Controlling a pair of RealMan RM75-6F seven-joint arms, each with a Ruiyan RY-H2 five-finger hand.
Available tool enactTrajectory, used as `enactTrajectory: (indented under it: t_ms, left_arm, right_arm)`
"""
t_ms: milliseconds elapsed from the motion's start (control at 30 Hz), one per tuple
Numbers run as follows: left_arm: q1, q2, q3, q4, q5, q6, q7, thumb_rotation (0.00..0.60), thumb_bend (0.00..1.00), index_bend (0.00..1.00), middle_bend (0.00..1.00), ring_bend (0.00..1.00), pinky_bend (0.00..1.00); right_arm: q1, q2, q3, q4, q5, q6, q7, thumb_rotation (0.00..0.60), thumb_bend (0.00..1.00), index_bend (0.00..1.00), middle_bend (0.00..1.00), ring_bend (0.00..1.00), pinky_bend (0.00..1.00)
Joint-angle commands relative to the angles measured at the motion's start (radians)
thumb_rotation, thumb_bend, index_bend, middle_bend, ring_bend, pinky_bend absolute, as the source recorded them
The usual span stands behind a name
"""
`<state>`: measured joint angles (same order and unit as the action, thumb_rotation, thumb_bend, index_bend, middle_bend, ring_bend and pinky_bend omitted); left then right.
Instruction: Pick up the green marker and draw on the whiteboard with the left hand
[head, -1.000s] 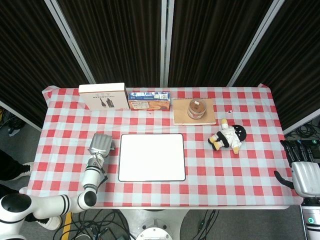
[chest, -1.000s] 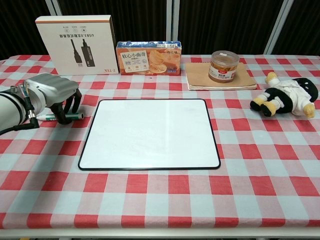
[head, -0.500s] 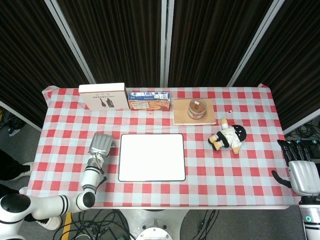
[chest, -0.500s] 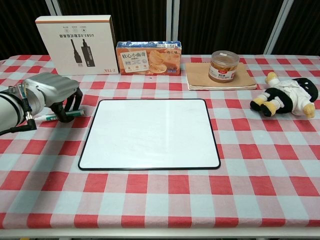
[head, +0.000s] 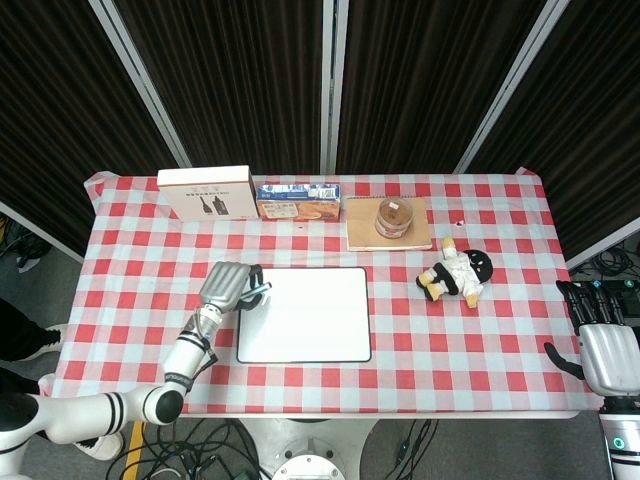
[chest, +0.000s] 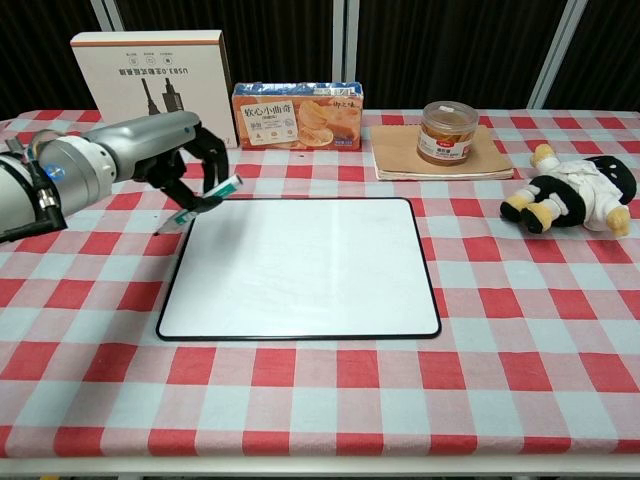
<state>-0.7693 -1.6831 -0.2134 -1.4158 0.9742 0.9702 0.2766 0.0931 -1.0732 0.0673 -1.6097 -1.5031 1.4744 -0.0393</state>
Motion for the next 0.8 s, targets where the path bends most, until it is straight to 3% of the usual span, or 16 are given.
enactTrajectory:
  t_ms: [33,200,400,800]
  left_arm:
    - [0.013,-0.088,-0.02,0.131,0.27,-0.003,-0.329,0.6,0.44,0.59,0.58,0.88,0.9]
    - [-0.007,-0.179,0.002,0.301,0.387,0.052,-0.477,0.6,0.44,0.59,0.58,0.87,0.89]
    - [-0.04,-0.255,0.011,0.445,0.434,0.058,-0.553,0.6,0.43,0.59,0.58,0.87,0.88]
    - [-0.087,-0.309,0.01,0.571,0.438,0.014,-0.566,0.6,0.43,0.59,0.58,0.87,0.88]
  right_arm:
    - [0.001,0.001,-0.004,-0.004,-0.01,-0.001,-0.002,0.6,0.15,0.0,0.1,0.0,0.0]
    - [0.002,0.0,-0.008,-0.009,-0.01,-0.007,-0.004,0.6,0.15,0.0,0.1,0.0,0.0]
    - [0.004,-0.002,-0.009,-0.009,-0.006,-0.017,-0.003,0.6,0.15,0.0,0.1,0.0,0.0]
    - [0.005,-0.004,-0.008,-0.003,0.0,-0.023,0.013,0.6,0.15,0.0,0.1,0.0,0.0]
